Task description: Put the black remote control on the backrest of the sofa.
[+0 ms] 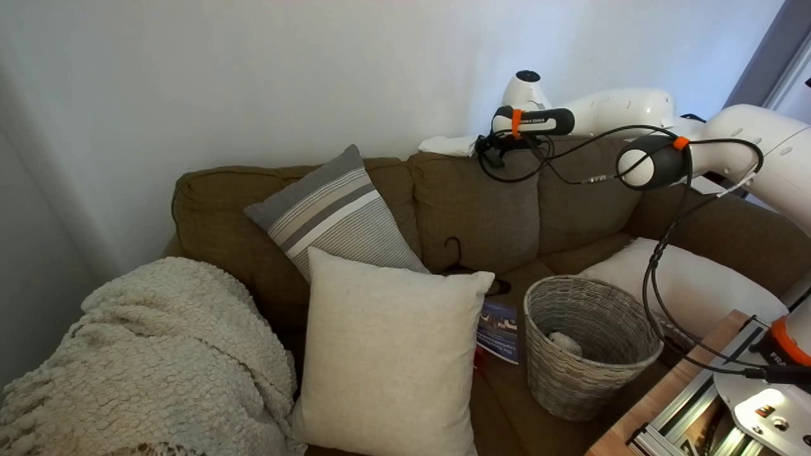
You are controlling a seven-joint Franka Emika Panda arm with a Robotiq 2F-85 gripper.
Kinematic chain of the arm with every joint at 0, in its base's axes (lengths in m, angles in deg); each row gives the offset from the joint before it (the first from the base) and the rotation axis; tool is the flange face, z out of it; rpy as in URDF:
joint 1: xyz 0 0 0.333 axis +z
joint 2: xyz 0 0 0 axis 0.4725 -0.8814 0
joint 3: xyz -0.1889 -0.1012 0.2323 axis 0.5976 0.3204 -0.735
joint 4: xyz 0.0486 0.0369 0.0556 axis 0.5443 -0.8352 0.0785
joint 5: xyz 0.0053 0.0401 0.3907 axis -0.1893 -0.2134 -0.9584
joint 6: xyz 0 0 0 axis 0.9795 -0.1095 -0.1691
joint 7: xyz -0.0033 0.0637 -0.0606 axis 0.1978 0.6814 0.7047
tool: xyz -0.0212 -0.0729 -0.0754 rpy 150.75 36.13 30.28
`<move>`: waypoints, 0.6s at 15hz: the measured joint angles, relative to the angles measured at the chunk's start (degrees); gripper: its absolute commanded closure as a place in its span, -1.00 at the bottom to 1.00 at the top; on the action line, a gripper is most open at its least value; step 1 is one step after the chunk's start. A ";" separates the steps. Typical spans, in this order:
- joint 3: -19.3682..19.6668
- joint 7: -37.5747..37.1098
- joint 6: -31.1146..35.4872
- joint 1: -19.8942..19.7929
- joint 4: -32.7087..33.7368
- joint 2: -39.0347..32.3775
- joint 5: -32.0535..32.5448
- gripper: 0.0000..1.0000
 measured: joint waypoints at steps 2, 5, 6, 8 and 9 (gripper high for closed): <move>0.03 0.00 0.63 -0.22 0.64 0.02 0.00 -1.00; 0.56 0.39 -2.47 -0.98 1.32 1.27 0.28 -1.00; 1.08 1.28 -5.69 -1.25 1.35 2.41 0.65 -1.00; 0.05 8.10 -12.94 -2.61 1.44 6.18 0.15 -1.00; -1.16 12.46 -14.89 -3.59 1.48 8.38 -0.22 -1.00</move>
